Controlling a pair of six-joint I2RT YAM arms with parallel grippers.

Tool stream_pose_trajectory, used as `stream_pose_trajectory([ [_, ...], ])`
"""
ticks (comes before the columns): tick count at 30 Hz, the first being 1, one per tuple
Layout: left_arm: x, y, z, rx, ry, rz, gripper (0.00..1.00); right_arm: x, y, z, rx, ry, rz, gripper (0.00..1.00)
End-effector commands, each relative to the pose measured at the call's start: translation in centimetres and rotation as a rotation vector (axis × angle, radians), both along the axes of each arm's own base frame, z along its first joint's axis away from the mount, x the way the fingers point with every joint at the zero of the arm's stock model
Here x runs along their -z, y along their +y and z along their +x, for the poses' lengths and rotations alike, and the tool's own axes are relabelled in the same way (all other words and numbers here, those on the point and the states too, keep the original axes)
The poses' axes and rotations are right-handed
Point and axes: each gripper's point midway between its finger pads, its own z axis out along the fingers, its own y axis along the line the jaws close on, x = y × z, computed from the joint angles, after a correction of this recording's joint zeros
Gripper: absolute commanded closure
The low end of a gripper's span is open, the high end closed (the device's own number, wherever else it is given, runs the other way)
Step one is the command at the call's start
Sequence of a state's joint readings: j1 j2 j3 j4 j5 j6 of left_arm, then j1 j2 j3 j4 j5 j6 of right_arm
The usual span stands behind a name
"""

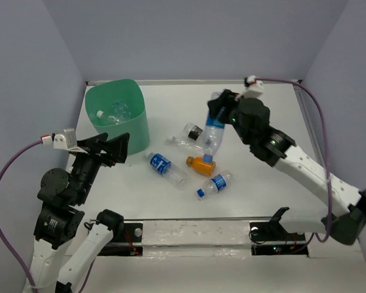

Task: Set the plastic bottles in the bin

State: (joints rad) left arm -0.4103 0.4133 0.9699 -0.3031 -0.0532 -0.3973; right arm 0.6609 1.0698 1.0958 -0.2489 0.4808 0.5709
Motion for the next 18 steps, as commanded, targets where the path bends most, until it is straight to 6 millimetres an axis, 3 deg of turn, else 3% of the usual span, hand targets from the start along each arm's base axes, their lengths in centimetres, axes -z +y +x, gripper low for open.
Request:
stream_pose_trajectory([
  [1,1.2,1.4,0.3,-0.084,0.046,0.001,0.01,-10.2,12.4,3.9,-0.198,-0.310,-0.038,0.53],
  [2,1.7,1.5,0.2,-0.088,0.059,-0.003,0.01,-11.4,14.2,4.3,-0.247,-0.364,-0.066,0.53],
  [3,1.9,2.0,-0.1,-0.105,0.063,-0.015,0.01,-16.0,15.5,4.3,-0.266,-0.472,-0.004,0.54],
  [4,2.7,2.2,-0.2,-0.114,0.092,-0.026,0.01,-14.6,18.1,6.0,-0.299,-0.471,-0.035,0.55],
  [5,3.3,2.3,-0.4,-0.119,0.104,-0.031,0.01,-15.5,19.5,6.4,-0.337,-0.510,-0.048,0.55],
  [6,3.9,2.4,-0.5,-0.126,0.119,-0.033,0.01,-19.7,20.3,5.9,-0.348,-0.598,0.001,0.55],
  [7,4.5,2.7,-0.6,-0.137,0.141,-0.031,0.01,-18.1,22.6,7.5,-0.375,-0.601,-0.041,0.55],
  [10,5.5,3.1,-0.9,-0.154,0.178,-0.019,0.01,-21.0,25.7,8.2,-0.413,-0.723,-0.020,0.55],
  [12,5.3,3.4,-1.1,-0.163,0.181,-0.021,0.01,-21.9,27.2,8.3,-0.429,-0.765,-0.003,0.55],
  [13,5.5,3.4,-1.3,-0.165,0.189,-0.018,0.01,-24.4,26.8,7.9,-0.414,-0.816,0.032,0.55],
  [14,5.3,3.5,-1.4,-0.165,0.187,-0.022,0.01,-23.0,28.0,8.8,-0.421,-0.804,0.026,0.56],
  [16,5.6,3.5,-1.4,-0.170,0.203,-0.020,0.01,-24.2,28.1,8.8,-0.406,-0.849,0.069,0.57],
  [18,6.5,3.0,-1.1,-0.153,0.235,-0.021,0.01,-23.7,28.9,9.3,-0.402,-0.881,0.105,0.59],
])
